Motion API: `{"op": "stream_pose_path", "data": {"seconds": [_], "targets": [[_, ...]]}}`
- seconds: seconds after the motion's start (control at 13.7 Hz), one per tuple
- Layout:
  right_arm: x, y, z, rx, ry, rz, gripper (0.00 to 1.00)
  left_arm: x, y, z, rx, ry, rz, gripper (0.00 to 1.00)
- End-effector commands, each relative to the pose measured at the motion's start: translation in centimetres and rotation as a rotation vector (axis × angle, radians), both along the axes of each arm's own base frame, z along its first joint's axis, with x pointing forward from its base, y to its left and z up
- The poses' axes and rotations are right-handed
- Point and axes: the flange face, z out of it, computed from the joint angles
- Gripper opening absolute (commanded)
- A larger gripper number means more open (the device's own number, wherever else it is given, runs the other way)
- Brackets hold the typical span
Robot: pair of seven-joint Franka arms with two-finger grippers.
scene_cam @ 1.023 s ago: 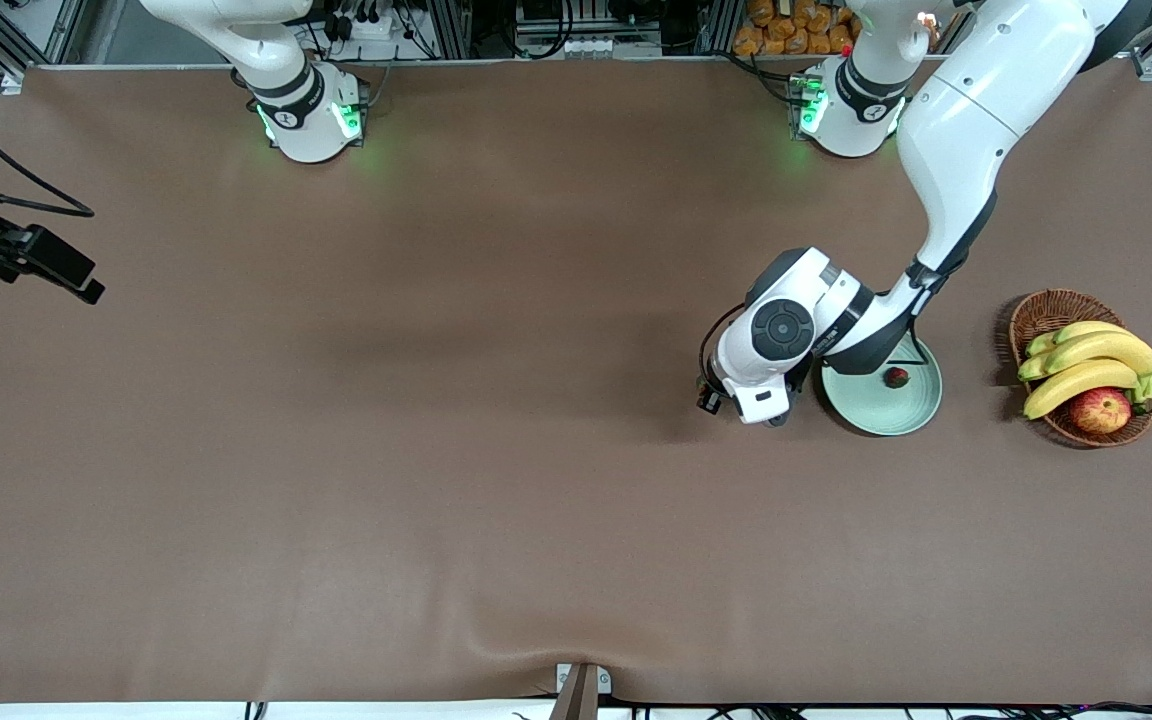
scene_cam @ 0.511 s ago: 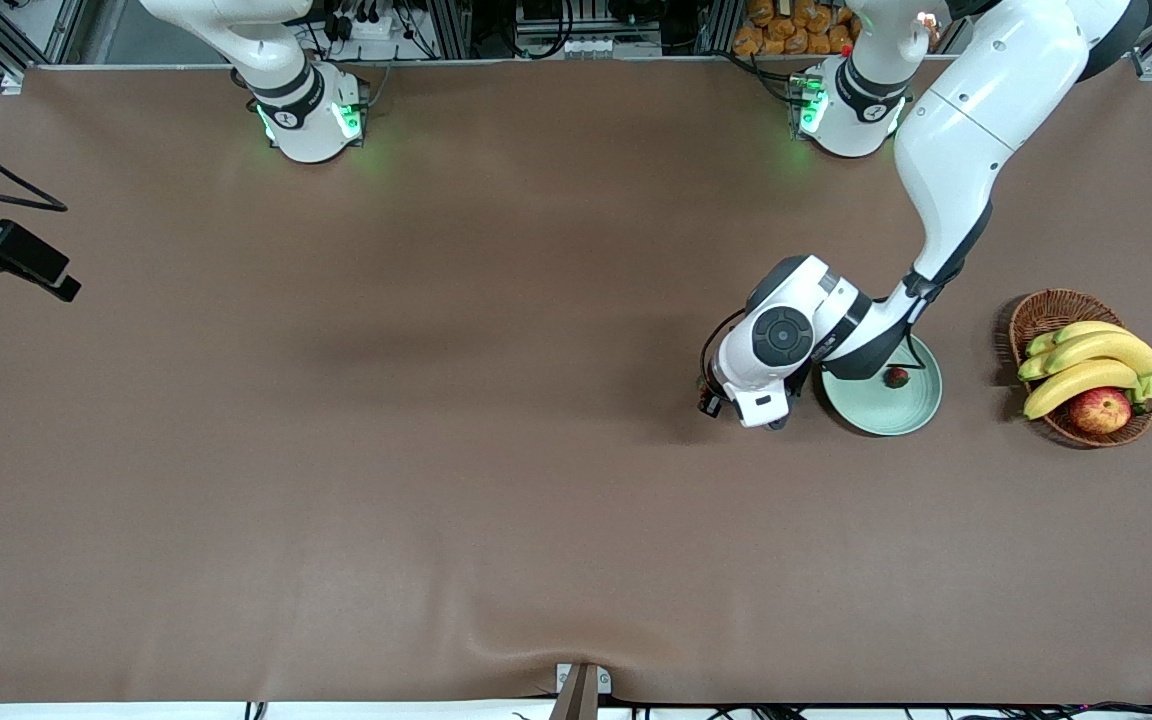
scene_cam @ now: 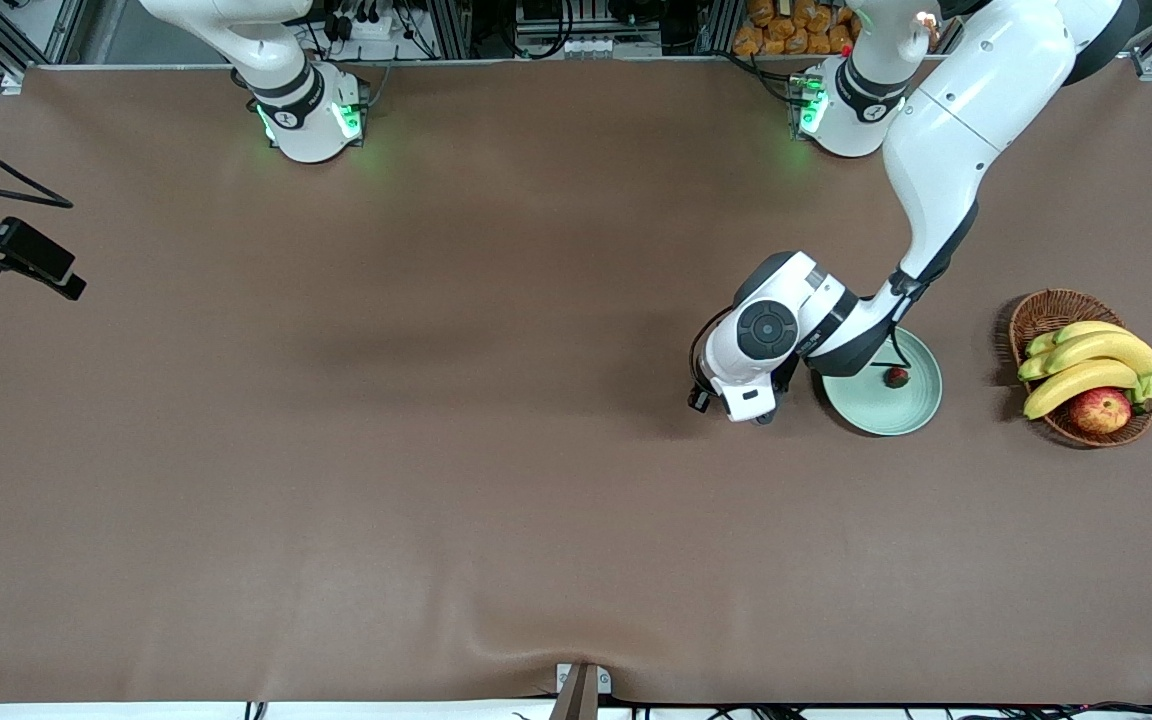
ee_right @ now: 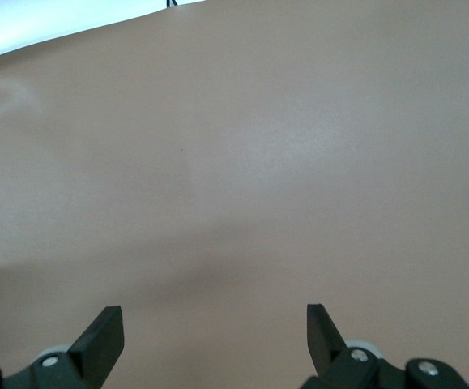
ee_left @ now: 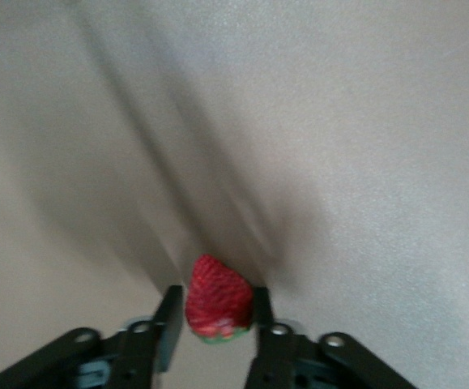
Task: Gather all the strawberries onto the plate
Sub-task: 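Lower the left gripper onto the third strawberry and close on it, then carry the strawberry over the plate with the left gripper and open it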
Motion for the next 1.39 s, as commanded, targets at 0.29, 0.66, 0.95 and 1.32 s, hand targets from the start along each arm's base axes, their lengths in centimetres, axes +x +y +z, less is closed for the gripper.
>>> {"op": "stream_pose_path", "data": {"seconds": [0.29, 0.66, 0.95, 1.32], "targets": [[0.1, 0.2, 0.4, 0.004, 0.009, 0.016, 1.0, 1.3, 3.8, 3.9, 0.183, -0.003, -0.161, 0.0], [0.1, 0.1, 0.4, 0.0, 0.009, 0.018, 1.0, 2.3, 9.7, 6.5, 0.212, 0.068, -0.329, 0.0], [-0.4, -0.2, 0.1, -0.003, 0.049, 0.012, 1.0, 2.3, 18.4, 4.2, 0.155, 0.185, -0.544, 0.14], [-0.4, -0.7, 0.1, -0.003, 0.047, 0.004, 1.0, 2.8, 22.0, 4.8, 0.114, 0.203, -0.66, 0.15]]}}
